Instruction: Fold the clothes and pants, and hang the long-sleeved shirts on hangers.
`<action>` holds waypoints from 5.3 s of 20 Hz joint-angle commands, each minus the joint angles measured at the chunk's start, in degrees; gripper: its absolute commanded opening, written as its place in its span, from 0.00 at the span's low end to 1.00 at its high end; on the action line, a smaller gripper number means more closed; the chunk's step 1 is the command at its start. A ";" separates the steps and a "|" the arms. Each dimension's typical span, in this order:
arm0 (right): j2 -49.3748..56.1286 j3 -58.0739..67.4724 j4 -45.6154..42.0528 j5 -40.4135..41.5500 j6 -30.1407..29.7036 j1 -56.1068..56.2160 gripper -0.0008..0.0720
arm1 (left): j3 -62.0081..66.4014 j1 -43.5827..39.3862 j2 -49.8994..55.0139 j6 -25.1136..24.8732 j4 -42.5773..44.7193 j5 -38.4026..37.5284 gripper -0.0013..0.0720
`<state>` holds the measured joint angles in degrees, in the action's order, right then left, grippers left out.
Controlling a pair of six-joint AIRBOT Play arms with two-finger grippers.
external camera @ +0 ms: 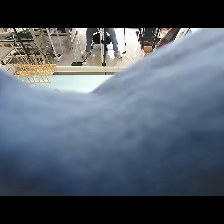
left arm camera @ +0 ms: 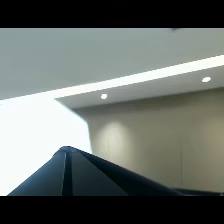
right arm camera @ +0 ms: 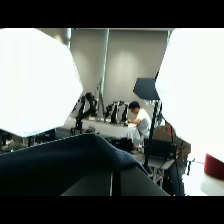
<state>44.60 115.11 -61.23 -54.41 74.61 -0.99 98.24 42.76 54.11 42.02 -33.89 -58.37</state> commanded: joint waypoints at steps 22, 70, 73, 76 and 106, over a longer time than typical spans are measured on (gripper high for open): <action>60.04 -11.06 -1.01 12.24 0.24 4.22 0.03 | 0.98 -25.75 50.84 13.84 59.04 6.38 0.02; 41.90 -59.28 0.09 -21.44 -12.20 -15.41 0.72 | -64.17 -16.70 16.00 16.59 88.24 -6.84 0.60; 41.90 -62.62 0.72 -20.48 -14.64 -15.43 0.72 | -64.59 -19.41 16.00 16.63 87.38 -2.51 0.68; 41.97 -65.09 6.75 -17.03 -17.94 -15.39 0.69 | -64.63 -22.21 16.15 16.70 87.38 0.59 0.68; 67.32 -14.58 13.27 11.91 -9.64 -4.15 0.31 | -16.06 -26.36 50.53 10.43 49.40 19.45 0.42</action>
<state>103.55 93.45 -47.99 -44.69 63.33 -6.22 79.64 19.09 99.39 52.51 16.67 -49.21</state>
